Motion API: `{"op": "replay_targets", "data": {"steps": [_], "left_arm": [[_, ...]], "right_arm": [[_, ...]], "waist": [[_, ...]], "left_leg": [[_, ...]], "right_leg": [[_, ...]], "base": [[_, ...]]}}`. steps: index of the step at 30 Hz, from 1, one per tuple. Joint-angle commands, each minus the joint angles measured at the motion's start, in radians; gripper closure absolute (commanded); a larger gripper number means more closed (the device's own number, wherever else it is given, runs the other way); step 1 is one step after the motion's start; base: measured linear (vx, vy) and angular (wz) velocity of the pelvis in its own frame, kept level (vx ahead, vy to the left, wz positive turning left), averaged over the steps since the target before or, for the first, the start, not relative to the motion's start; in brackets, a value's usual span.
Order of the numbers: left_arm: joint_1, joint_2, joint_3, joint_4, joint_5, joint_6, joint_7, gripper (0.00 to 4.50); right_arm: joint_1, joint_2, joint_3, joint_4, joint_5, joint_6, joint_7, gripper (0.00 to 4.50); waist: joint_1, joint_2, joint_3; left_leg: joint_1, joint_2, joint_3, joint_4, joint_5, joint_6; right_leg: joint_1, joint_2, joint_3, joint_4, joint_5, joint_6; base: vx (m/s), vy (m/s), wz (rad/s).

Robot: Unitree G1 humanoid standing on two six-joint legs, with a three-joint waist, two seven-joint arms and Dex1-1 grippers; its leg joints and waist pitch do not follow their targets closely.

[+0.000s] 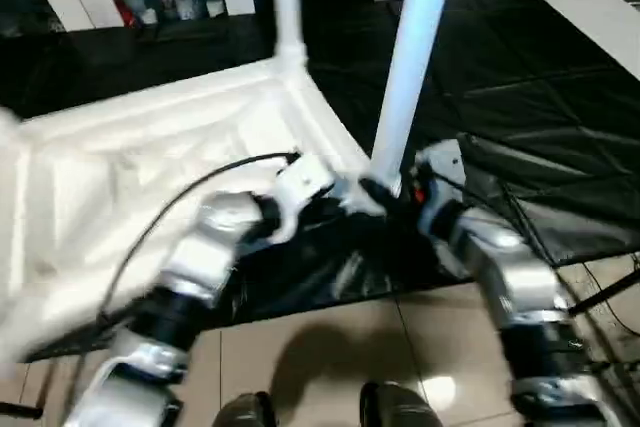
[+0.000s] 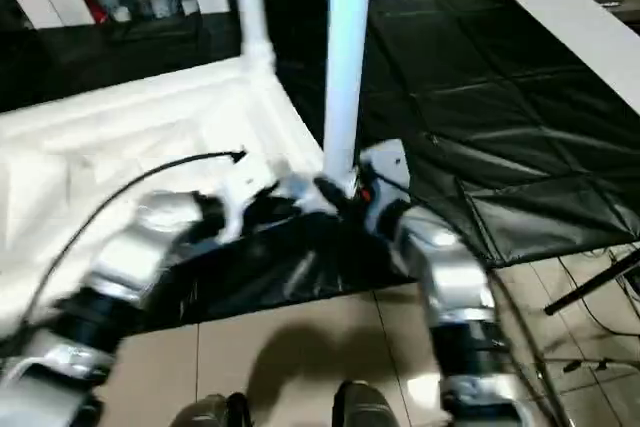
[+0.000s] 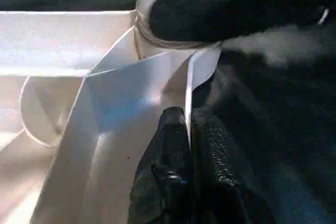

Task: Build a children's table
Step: Rotate leg to tighten

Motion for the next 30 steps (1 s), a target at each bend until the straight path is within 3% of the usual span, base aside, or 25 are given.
{"op": "replay_targets", "data": {"steps": [1, 5, 6, 10, 12, 16, 20, 22, 24, 27, 30], "left_arm": [[-0.03, -0.086, 0.013, -0.046, -0.039, -0.006, 0.125, 4.5], [-0.034, -0.093, 0.005, -0.043, -0.013, -0.015, 0.155, 4.5], [-0.032, -0.079, -0.008, -0.048, 0.001, -0.02, 0.138, 4.5], [-0.025, -0.043, -0.023, -0.044, -0.002, -0.056, 0.075, 4.5], [-0.015, -0.017, -0.031, -0.045, -0.005, -0.074, 0.034, 4.5], [-0.002, 0.044, -0.046, -0.032, -0.014, -0.097, -0.043, 4.5], [-0.002, 0.099, -0.062, -0.011, -0.029, -0.131, -0.133, 4.5], [-0.011, 0.159, -0.081, 0.019, -0.044, -0.178, -0.238, 4.5], [-0.014, 0.173, -0.085, 0.024, -0.048, -0.188, -0.268, 4.5], [-0.023, 0.239, -0.118, 0.04, -0.061, -0.239, -0.408, 4.5], [-0.029, 0.292, -0.156, 0.054, -0.067, -0.279, -0.52, 4.5]], "right_arm": [[-0.004, 0.07, 0.054, 0.037, 0.017, 0.022, -0.045, 1.85], [-0.013, 0.086, 0.057, 0.038, -0.002, -0.001, -0.081, 1.85], [-0.003, 0.094, 0.06, 0.019, 0.0, -0.015, -0.066, 1.29], [0.02, 0.08, 0.062, -0.005, 0.006, -0.017, -0.034, 1.12], [0.038, 0.05, 0.06, -0.022, 0.009, -0.033, 0.0, 0.75], [0.07, -0.051, 0.045, -0.059, 0.043, -0.075, 0.111, 0.53], [0.087, -0.153, 0.042, -0.093, 0.077, -0.101, 0.269, 0.1], [0.087, -0.241, 0.035, -0.109, 0.103, -0.097, 0.407, 0.03], [0.086, -0.262, 0.037, -0.112, 0.109, -0.096, 0.44, 0.03], [0.075, -0.351, 0.079, -0.116, 0.133, -0.105, 0.579, 0.03], [0.064, -0.396, 0.106, -0.113, 0.159, -0.108, 0.691, 0.03]], "waist": [[0.001, -0.013, -0.079], [0.006, -0.013, -0.084], [0.007, -0.01, -0.084], [0.007, -0.007, -0.083], [0.005, -0.007, -0.08], [0.007, -0.006, -0.078], [0.01, -0.005, -0.083], [0.01, -0.003, -0.082], [0.012, -0.003, -0.078], [0.018, -0.005, -0.077], [0.026, -0.003, -0.077]], "left_leg": [[0.008, 0.037, -0.014, -0.062, -0.108, 0.089], [0.003, 0.035, -0.012, -0.058, -0.063, 0.138], [0.002, 0.035, -0.013, -0.058, -0.058, 0.147], [0.003, 0.039, -0.015, -0.06, -0.068, 0.155], [0.003, 0.041, -0.016, -0.063, -0.094, 0.142], [0.006, 0.042, -0.015, -0.064, -0.122, 0.13], [0.002, 0.042, -0.016, -0.06, -0.081, 0.155], [0.003, 0.041, -0.017, -0.06, -0.085, 0.171], [0.007, 0.044, -0.015, -0.062, -0.104, 0.167], [0.012, 0.045, -0.016, -0.065, -0.131, 0.147], [0.014, 0.05, -0.016, -0.066, -0.123, 0.147]], "right_leg": [[0.06, -0.072, 0.051, -0.087, -0.247, -0.206], [0.066, -0.07, 0.051, -0.077, -0.118, -0.23], [0.068, -0.071, 0.049, -0.076, -0.105, -0.234], [0.069, -0.071, 0.047, -0.076, -0.106, -0.236], [0.069, -0.073, 0.047, -0.078, -0.141, -0.232], [0.069, -0.073, 0.05, -0.083, -0.173, -0.222], [0.074, -0.073, 0.049, -0.071, -0.077, -0.247], [0.074, -0.073, 0.048, -0.074, -0.077, -0.253], [0.07, -0.073, 0.048, -0.077, -0.115, -0.251], [0.068, -0.075, 0.048, -0.082, -0.179, -0.243], [0.066, -0.075, 0.051, -0.077, -0.164, -0.245]], "base": [[0.0, 0.0, 0.0], [0.0, 0.0, 0.0], [0.0, 0.0, 0.0], [0.0, 0.0, 0.0], [0.0, 0.0, 0.0], [0.0, 0.0, 0.0], [0.0, 0.0, 0.0], [0.0, 0.0, 0.0], [0.0, 0.0, 0.0], [0.0, 0.0, 0.0], [0.0, 0.0, 0.0]]}}
